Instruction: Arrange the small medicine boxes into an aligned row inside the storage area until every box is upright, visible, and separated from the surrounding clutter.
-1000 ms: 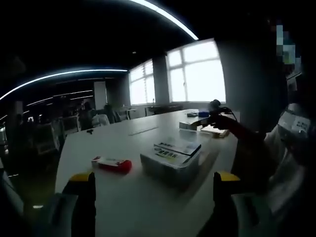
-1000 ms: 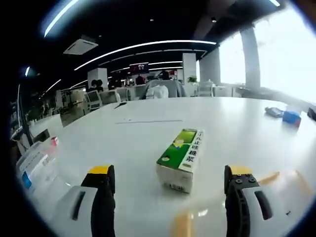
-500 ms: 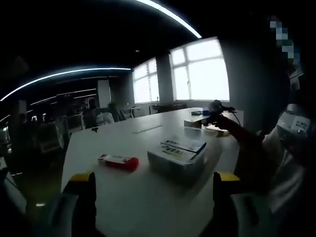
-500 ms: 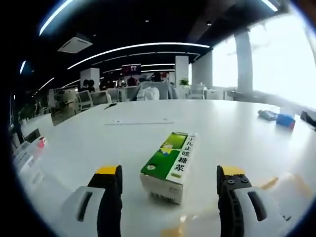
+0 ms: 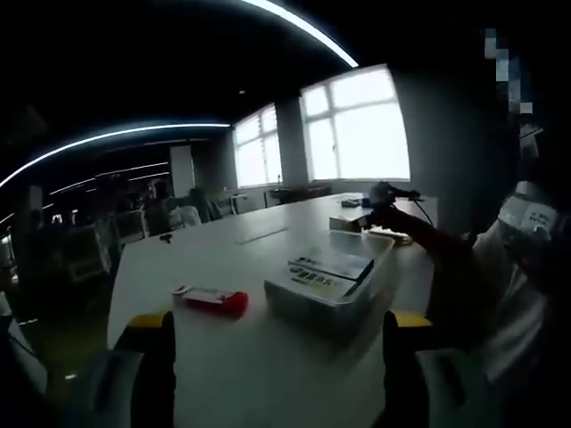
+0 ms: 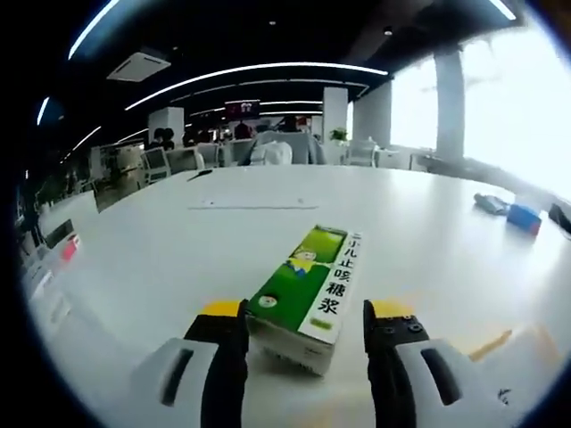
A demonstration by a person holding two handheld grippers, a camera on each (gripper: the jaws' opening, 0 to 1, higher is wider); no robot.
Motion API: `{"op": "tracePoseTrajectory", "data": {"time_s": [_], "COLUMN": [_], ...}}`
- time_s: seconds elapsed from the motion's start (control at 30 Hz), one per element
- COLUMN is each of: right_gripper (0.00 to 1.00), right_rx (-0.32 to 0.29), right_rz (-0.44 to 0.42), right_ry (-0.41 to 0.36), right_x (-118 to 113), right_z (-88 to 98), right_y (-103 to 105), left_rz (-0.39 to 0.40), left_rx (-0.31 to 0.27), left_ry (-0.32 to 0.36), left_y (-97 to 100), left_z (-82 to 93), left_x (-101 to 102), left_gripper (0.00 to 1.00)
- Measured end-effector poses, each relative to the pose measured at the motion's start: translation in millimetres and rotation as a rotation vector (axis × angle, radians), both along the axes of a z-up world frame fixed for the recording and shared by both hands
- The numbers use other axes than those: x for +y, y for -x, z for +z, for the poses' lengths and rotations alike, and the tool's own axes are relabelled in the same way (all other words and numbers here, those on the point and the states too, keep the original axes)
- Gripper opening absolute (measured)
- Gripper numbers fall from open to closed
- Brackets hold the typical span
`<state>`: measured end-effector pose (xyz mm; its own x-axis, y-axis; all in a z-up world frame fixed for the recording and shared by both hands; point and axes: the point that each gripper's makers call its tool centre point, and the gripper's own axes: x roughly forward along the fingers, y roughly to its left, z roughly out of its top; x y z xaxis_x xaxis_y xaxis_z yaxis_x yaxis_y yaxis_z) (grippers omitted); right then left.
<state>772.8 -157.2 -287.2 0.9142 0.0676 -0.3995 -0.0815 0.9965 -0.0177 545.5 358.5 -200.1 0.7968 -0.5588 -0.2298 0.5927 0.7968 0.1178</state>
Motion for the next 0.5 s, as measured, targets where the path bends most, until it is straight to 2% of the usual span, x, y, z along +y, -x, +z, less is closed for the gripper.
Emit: {"op": "tracePoseTrajectory", "data": {"time_s": [0.03,0.07,0.13,0.2,0.33,0.5], "right_gripper": [0.45,0.44,0.40,0.39,0.39,0.40], "right_rx": [0.000,-0.010,-0.002,-0.001,0.014,0.012], "right_rz": [0.016,0.022,0.033,0.107,0.209,0.185], "right_ry": [-0.009,0.036,0.068,0.103,0.036,0.021], "right_x": [3.6,2.0,4.7,15.1,37.9,42.2], "right_z": [-0.4,0.2,0.6,-0.3,0.4,-0.6], "right_y": [-0.1,-1.0,3.3,7.8,19.1,14.6], "left_rz": [-0.002,-0.005,-0.012,-0.017,-0.011,-0.017], "left_rx": [-0.005,-0.013,-0.020,-0.017,-0.021,-0.028], "left_ry": [0.004,0.006,0.011,0.008,0.001,0.021], "left_y": [1.2,2.6,4.7,5.7,5.7,4.8], "left_z": [1.5,3.0,4.4,3.8,4.2,5.7], "left_x": [-0.9,-1.8,-3.4,-3.5,-0.8,-3.1], "left_gripper": [0.97,0.97,0.97,0.97,0.97,0.96]}}
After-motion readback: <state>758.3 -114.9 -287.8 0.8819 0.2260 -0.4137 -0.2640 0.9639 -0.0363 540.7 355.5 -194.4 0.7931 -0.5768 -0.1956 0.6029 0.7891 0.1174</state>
